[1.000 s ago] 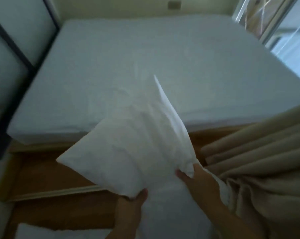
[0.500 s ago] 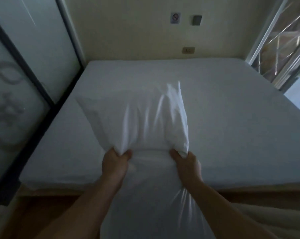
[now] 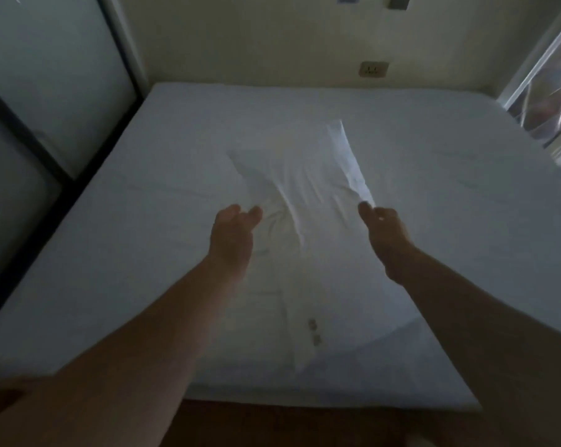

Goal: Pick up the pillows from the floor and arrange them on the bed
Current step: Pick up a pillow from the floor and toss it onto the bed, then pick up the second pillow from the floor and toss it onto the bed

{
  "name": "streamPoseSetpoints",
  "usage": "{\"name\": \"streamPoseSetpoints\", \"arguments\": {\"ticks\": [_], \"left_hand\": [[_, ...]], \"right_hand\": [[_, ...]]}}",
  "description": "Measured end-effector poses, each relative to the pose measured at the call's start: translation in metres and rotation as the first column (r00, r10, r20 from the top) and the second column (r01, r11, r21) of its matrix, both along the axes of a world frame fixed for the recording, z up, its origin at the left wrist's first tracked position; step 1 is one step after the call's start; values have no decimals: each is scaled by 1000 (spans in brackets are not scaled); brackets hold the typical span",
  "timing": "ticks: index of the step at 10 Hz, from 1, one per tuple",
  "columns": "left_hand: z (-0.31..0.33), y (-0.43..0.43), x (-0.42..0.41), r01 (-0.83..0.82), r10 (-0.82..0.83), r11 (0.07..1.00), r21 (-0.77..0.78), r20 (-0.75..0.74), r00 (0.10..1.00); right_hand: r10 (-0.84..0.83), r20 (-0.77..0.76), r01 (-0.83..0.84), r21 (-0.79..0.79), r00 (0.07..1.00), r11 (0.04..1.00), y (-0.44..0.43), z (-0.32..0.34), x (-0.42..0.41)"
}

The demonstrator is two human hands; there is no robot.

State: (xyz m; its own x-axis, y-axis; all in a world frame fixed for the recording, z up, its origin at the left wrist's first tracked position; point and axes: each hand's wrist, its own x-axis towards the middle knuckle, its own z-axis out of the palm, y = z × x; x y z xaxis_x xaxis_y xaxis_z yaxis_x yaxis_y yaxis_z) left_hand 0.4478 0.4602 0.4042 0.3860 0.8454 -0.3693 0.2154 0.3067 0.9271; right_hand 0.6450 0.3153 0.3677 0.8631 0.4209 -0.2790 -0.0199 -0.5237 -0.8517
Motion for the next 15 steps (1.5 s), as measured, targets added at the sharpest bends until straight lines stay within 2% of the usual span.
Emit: {"name": "streamPoseSetpoints", "arguments": {"ticks": [1, 2, 4, 5, 7, 9, 10, 11, 12, 13, 14, 15], "left_hand": [[-33, -11, -35, -13, 7, 993, -121, -51, 999], [-47, -18, -77, -62, 50, 985, -163, -77, 996], [-64, -25, -193, -84, 62, 982, -171, -132, 989], [-82, -33, -282, -170, 140, 964, -206, -148, 979], [-146, -74, -498, -438, 388, 861, -259, -224, 894], [-257, -161, -727, -585, 402, 727, -359, -468, 787], [-323, -196, -800, -669, 399, 632, -392, -575, 714], [-389, -228, -841, -729, 380, 556, -399, -659, 650], [-439, -260, -861, -803, 387, 454, -385, -726, 568], [-475, -293, -870, -828, 315, 385, -407, -786, 532], [-501, -318, -872, -829, 338, 305, -468, -761, 554], [-523, -332, -868, -819, 420, 210, -535, -707, 569]], "right_hand": [[138, -72, -143, -77, 988, 987, -5, -41, -52], [248, -97, -258, -106, 964, 960, 0, -64, -116], [535, -153, -554, -149, 831, 819, 19, -75, -261], [653, -152, -670, -202, 742, 715, 27, -82, -343], [750, -220, -781, -226, 624, 583, 24, -122, -527], [764, -406, -863, -304, 501, 404, -34, -227, -692], [831, -349, -878, -370, 434, 304, -60, -287, -746], [866, -369, -894, -414, 336, 171, -70, -347, -781], [822, -430, -894, -404, 373, 194, -88, -420, -805], [791, -455, -888, -400, 408, 228, -98, -464, -817], [755, -515, -870, -471, 406, 147, -115, -495, -829], [781, -463, -841, -521, 420, 144, -127, -520, -836]]}}
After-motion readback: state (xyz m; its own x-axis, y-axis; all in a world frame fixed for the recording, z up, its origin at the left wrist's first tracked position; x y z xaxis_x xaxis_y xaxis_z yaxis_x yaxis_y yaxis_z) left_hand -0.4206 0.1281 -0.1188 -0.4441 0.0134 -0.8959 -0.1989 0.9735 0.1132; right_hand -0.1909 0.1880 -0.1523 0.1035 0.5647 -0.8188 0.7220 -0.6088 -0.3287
